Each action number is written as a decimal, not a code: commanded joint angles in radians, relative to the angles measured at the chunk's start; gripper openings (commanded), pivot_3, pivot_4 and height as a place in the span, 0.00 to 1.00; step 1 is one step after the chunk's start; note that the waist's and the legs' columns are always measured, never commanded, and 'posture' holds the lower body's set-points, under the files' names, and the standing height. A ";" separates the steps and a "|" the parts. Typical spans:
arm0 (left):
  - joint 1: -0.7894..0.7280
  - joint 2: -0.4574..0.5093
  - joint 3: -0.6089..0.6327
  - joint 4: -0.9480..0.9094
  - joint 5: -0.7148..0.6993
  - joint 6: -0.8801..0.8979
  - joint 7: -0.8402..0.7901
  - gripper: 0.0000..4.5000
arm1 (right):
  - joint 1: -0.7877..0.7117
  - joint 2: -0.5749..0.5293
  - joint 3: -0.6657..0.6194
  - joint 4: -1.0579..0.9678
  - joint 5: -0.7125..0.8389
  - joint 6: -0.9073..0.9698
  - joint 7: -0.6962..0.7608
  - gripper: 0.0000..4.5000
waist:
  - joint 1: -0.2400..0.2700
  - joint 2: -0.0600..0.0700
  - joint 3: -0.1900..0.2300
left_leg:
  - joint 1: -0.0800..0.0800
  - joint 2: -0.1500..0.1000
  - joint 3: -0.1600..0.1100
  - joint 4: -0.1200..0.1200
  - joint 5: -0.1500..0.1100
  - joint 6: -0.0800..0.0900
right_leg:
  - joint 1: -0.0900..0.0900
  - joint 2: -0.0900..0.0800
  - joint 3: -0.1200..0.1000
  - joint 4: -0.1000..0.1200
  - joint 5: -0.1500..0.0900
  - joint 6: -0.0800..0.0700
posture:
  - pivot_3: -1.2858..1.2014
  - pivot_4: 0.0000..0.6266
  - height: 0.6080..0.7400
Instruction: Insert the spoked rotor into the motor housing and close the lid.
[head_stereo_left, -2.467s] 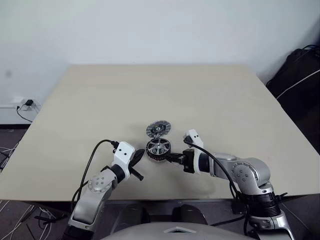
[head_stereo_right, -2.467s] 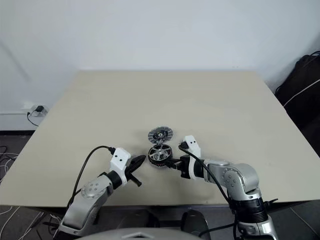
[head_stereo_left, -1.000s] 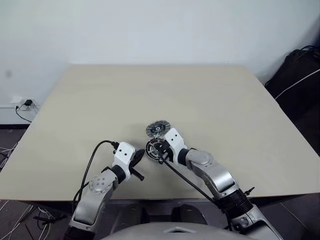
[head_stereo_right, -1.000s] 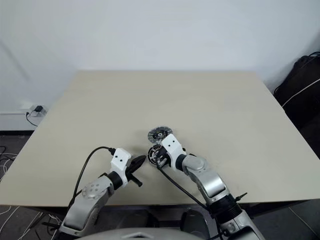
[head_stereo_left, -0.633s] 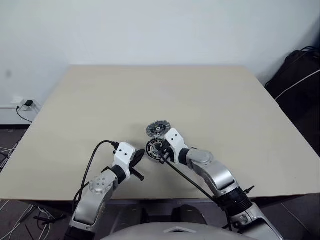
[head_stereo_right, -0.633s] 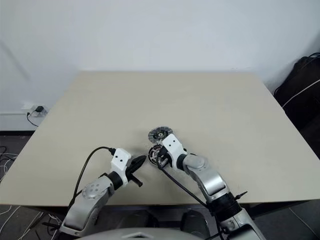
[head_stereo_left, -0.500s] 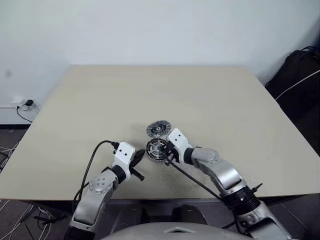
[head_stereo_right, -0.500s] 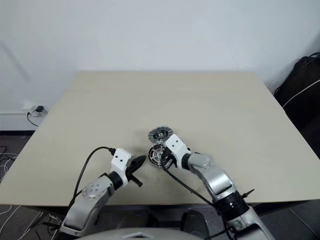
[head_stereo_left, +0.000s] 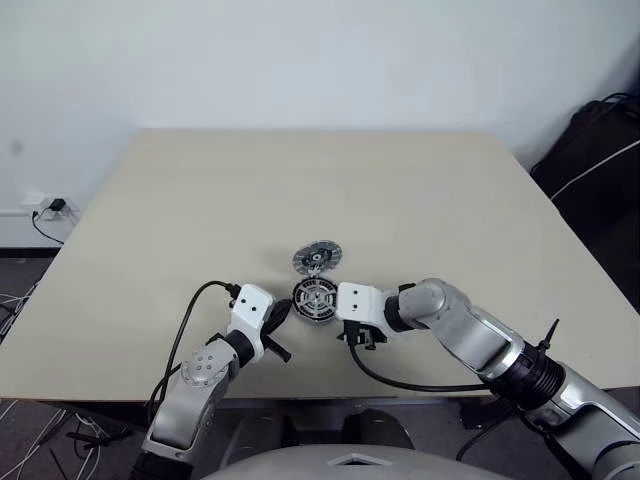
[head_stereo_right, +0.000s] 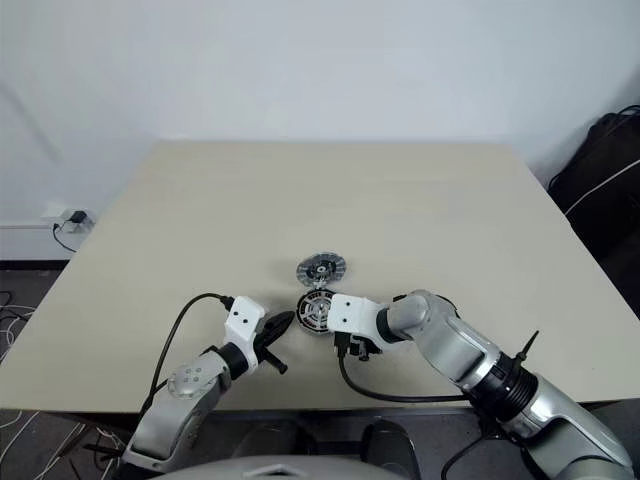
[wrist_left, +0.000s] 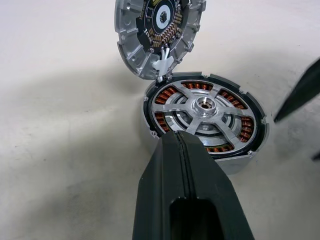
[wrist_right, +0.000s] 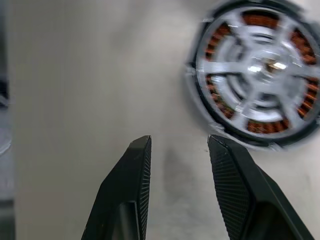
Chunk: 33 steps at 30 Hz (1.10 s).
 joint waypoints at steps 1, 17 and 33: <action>-0.004 -0.006 0.000 -0.010 -0.003 -0.030 0.006 0.00 | -0.040 0.003 0.016 0.012 -0.052 -0.047 0.030 0.43 | 0.000 0.000 0.000 | 0.000 0.000 0.000 0.000 0.000 0.000 | 0.000 0.000 0.000 0.000 0.000 0.000 | 0.52 0.00 1.00; 0.009 -0.010 0.003 -0.013 -0.006 -0.041 0.023 0.00 | -0.065 0.016 -0.012 0.001 -0.109 -0.133 0.132 0.43 | 0.006 -0.001 0.000 | 0.000 0.000 0.000 0.002 0.000 0.000 | 0.001 0.000 0.000 0.000 0.001 0.001 | 0.52 0.00 1.00; 0.016 -0.015 0.003 -0.019 -0.004 -0.043 0.026 0.00 | -0.094 0.133 0.009 0.145 -0.193 -0.181 0.083 0.43 | 0.005 -0.001 0.000 | 0.000 0.000 0.000 0.002 0.000 -0.001 | 0.001 0.000 0.000 0.001 0.001 0.000 | 0.52 0.00 1.00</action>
